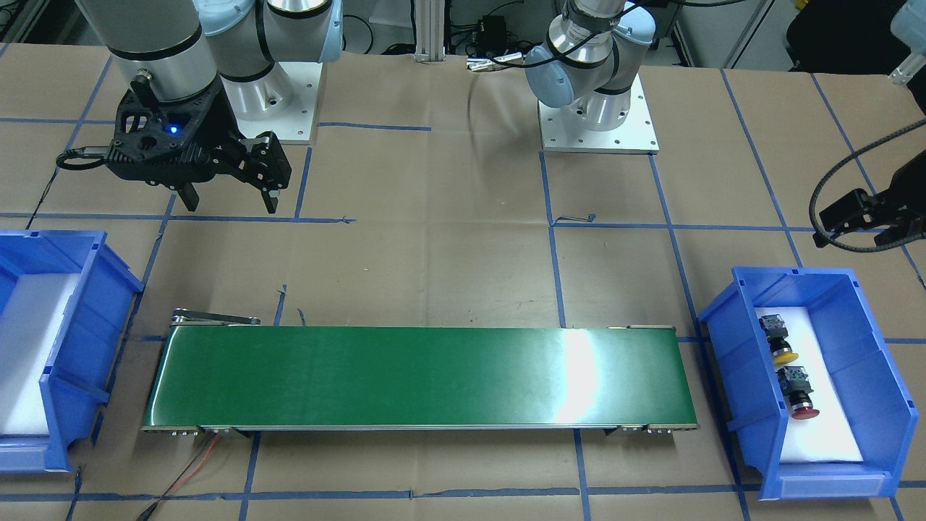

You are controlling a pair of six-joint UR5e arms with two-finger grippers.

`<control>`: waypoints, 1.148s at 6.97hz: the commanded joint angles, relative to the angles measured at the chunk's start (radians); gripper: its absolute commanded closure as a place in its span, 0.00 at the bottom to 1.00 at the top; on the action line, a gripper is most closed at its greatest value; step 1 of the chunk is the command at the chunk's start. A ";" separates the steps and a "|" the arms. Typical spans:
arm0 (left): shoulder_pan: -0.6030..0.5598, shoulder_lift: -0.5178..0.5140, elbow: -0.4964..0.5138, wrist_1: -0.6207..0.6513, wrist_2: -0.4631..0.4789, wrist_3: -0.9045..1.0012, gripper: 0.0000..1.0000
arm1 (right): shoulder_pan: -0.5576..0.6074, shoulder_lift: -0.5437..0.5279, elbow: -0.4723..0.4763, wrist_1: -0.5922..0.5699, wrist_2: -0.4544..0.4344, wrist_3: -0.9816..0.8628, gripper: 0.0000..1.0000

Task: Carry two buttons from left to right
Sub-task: 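Lower the left gripper into the bin and grasp the yellow-capped button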

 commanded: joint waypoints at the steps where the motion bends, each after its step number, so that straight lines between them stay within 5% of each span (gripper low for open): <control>1: 0.004 -0.042 -0.037 0.092 -0.005 0.015 0.01 | 0.002 0.002 0.000 0.000 0.000 0.001 0.00; 5: 0.001 -0.154 -0.175 0.395 -0.008 0.014 0.01 | 0.002 0.002 0.000 0.000 0.002 0.000 0.00; 8: -0.005 -0.220 -0.216 0.503 -0.006 0.011 0.01 | 0.002 0.002 0.000 0.000 0.000 0.000 0.00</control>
